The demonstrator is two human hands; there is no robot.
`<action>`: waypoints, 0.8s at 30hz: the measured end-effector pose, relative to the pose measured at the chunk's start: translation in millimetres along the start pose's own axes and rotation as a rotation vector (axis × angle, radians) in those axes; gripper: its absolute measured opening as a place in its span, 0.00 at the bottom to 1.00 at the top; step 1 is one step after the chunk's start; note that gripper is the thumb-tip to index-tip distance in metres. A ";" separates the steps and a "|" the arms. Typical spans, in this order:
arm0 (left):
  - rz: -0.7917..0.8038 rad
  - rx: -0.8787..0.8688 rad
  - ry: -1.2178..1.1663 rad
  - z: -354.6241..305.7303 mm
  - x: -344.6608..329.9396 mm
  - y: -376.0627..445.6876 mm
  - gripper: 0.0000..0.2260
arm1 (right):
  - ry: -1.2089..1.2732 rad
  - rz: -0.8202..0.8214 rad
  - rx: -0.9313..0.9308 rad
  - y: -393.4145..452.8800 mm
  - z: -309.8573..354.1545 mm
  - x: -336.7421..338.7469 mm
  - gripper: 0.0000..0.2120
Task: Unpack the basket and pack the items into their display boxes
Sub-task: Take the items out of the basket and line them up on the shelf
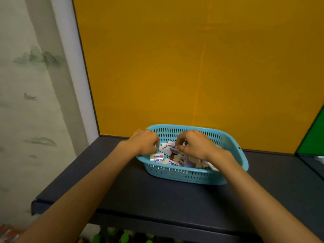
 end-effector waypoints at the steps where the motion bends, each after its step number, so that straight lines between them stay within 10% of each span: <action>1: 0.011 -0.019 0.019 0.2 -2.9 5.2 0.11 | -0.008 0.011 -0.007 3.3 2.1 -2.1 0.05; 17: 0.124 -0.178 0.123 6.9 -31.6 38.5 0.08 | -0.183 0.179 -0.038 24.6 14.9 -32.4 0.05; 24: -0.076 -0.111 -0.582 25.1 -1.0 17.2 0.09 | -0.244 0.277 -0.024 30.6 16.2 -47.1 0.12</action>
Point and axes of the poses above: each hand's wrist, its own y-axis towards the middle knuckle, its own x-axis out of the back of the hand, z = x × y, the point moved 4 cm from there along y, towards the middle knuckle, and after that the axes turned 6 degrees about -y, right-handed, at the moved point
